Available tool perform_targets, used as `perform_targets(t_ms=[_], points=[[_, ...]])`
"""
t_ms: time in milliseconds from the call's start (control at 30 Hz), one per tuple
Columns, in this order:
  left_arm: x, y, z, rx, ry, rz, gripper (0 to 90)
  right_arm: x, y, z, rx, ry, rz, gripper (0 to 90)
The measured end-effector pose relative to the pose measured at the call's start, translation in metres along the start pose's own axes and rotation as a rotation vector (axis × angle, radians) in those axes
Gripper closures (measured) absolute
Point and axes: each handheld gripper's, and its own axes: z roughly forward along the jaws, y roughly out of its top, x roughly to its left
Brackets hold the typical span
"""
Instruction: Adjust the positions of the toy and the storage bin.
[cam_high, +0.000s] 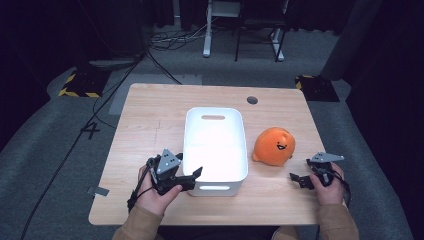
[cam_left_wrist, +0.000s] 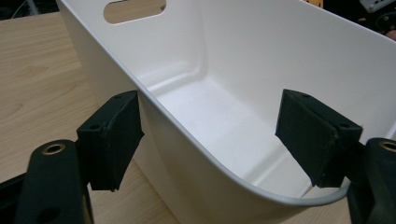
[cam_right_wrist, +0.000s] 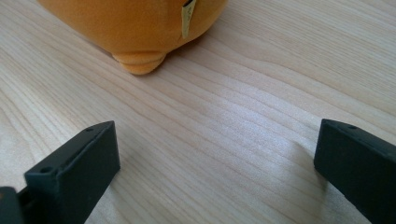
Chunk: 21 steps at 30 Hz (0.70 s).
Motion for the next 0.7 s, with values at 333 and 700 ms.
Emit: perform_targets(t_ms=[333,700], points=[[-0.021,-0.002,-0.002,0.015,-0.012,0.027,20.2,0.0,0.0,0.0,0.0,0.0,0.0,0.3],[-0.04,-0.005,0.0,0.025,-0.069,0.051,17.8,0.0,0.0,0.0,-0.003,0.003,0.001,0.3]])
